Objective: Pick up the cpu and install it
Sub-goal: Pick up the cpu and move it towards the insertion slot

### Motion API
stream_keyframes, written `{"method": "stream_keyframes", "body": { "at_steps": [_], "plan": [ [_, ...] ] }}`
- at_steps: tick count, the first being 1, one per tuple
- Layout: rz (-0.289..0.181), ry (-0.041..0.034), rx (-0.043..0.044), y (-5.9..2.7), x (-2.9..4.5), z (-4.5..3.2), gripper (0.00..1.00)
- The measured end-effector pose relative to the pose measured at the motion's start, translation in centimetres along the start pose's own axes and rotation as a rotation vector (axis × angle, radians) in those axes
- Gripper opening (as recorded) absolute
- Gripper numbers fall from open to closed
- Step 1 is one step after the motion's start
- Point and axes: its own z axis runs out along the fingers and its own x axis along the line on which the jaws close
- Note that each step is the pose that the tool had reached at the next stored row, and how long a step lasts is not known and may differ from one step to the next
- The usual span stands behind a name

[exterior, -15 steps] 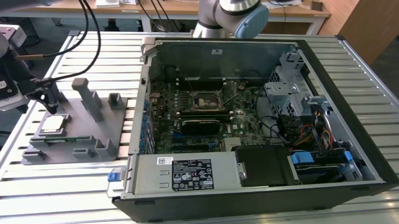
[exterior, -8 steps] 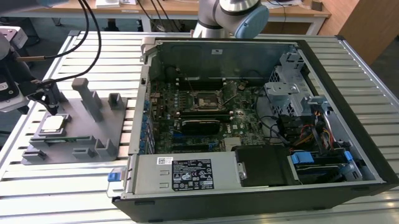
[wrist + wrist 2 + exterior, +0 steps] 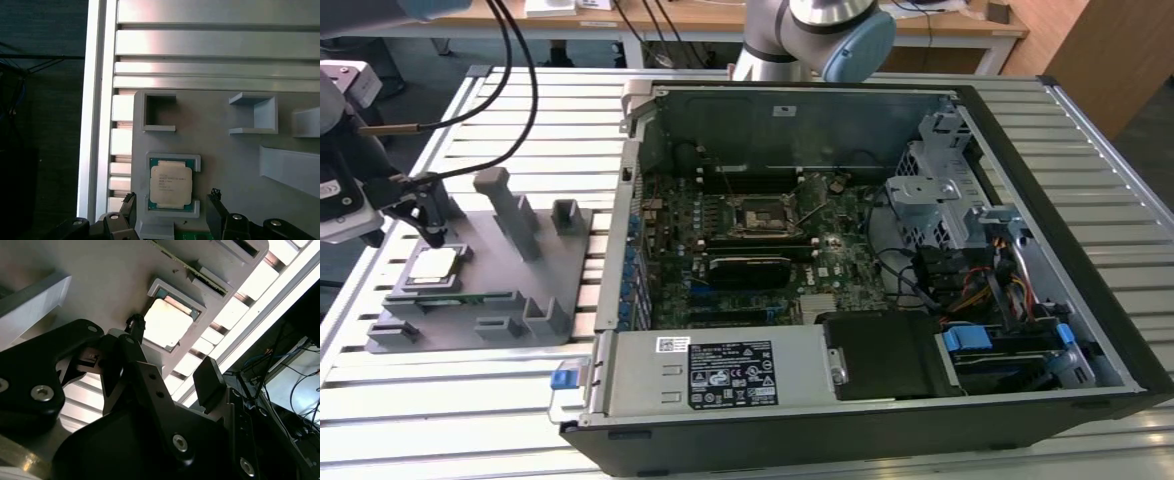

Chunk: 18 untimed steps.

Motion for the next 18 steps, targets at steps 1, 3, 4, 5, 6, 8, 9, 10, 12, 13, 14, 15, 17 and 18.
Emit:
{"method": "stream_keyframes", "body": {
  "at_steps": [1,3,4,5,6,8,9,10,12,13,14,15,17,18],
  "plan": [
    [0.0,0.0,0.0001,0.0,0.0,0.04,0.66],
    [0.0,-0.0001,0.0,-0.01,-0.01,0.11,0.66],
    [0.0,-0.0001,0.0,-0.01,-0.01,0.14,0.66],
    [0.0,-0.0001,0.0,-0.01,-0.01,0.18,0.66],
    [0.0,0.0,0.0,-0.01,-0.01,0.2,0.66],
    [0.0,-0.0001,0.0,-0.02,-0.01,0.26,0.66],
    [0.0,-0.0001,0.0,-0.02,-0.01,0.29,0.66],
    [0.0,-0.0001,0.0,-0.02,-0.01,0.31,0.66],
    [0.0,-0.0002,-0.0001,-0.02,-0.02,0.37,0.66],
    [0.0,-0.0001,0.0,-0.03,-0.02,0.39,0.66],
    [0.0,-0.0001,0.0,-0.03,-0.02,0.42,0.66],
    [0.0,-0.0002,0.0,-0.03,-0.02,0.45,0.66],
    [0.0,-0.0001,0.0,-0.03,-0.03,0.5,0.66],
    [0.0,-0.0002,0.0,-0.04,-0.03,0.54,0.66]
  ]
}}
